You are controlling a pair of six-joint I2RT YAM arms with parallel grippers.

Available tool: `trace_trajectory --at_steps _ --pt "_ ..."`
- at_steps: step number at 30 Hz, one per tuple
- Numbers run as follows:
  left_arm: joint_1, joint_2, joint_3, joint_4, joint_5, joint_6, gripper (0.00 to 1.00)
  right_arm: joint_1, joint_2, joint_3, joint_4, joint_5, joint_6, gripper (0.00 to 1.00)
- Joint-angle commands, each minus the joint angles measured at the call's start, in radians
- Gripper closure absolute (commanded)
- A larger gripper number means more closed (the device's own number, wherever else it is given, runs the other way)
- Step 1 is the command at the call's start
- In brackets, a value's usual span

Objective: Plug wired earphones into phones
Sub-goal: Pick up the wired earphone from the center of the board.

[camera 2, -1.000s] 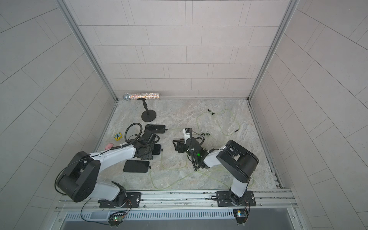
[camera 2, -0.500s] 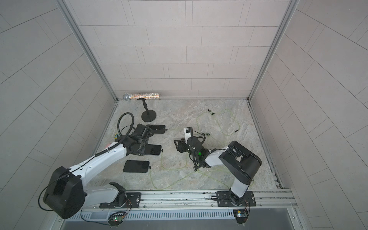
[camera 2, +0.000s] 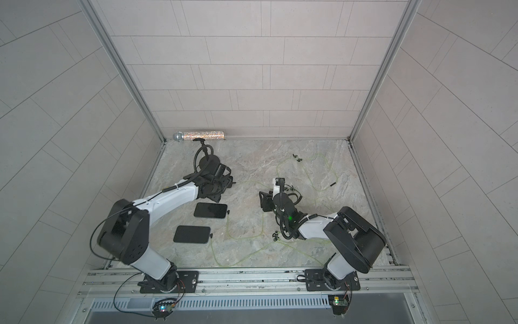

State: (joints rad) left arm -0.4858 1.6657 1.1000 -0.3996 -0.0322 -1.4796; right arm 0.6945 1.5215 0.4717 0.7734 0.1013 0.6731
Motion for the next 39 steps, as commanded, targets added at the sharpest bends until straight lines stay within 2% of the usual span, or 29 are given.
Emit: trace_trajectory --at_steps 1,4,10,12,16,35,39 --pt "-0.018 0.077 0.083 0.071 0.072 0.011 0.26 -0.002 -0.019 -0.012 -0.001 0.044 -0.001 0.46" --pt "-0.031 0.142 0.108 0.109 0.069 -0.017 0.27 -0.004 -0.020 -0.014 0.001 0.044 0.002 0.46" --pt "-0.031 0.220 0.096 0.203 0.035 -0.081 0.38 -0.006 -0.025 -0.023 0.007 0.055 0.007 0.48" --pt "-0.030 0.237 0.101 0.221 0.015 -0.087 0.38 -0.007 -0.030 -0.025 0.007 0.055 0.007 0.48" --pt "-0.025 0.257 0.105 0.246 0.004 -0.105 0.44 -0.016 -0.039 -0.030 -0.007 0.073 0.016 0.50" --pt "0.008 0.320 0.078 0.272 -0.040 -0.146 0.50 -0.027 -0.115 -0.061 -0.048 0.152 -0.002 0.53" --pt "0.013 0.328 0.079 0.270 -0.068 -0.136 0.57 -0.027 -0.122 -0.062 -0.048 0.155 -0.002 0.53"
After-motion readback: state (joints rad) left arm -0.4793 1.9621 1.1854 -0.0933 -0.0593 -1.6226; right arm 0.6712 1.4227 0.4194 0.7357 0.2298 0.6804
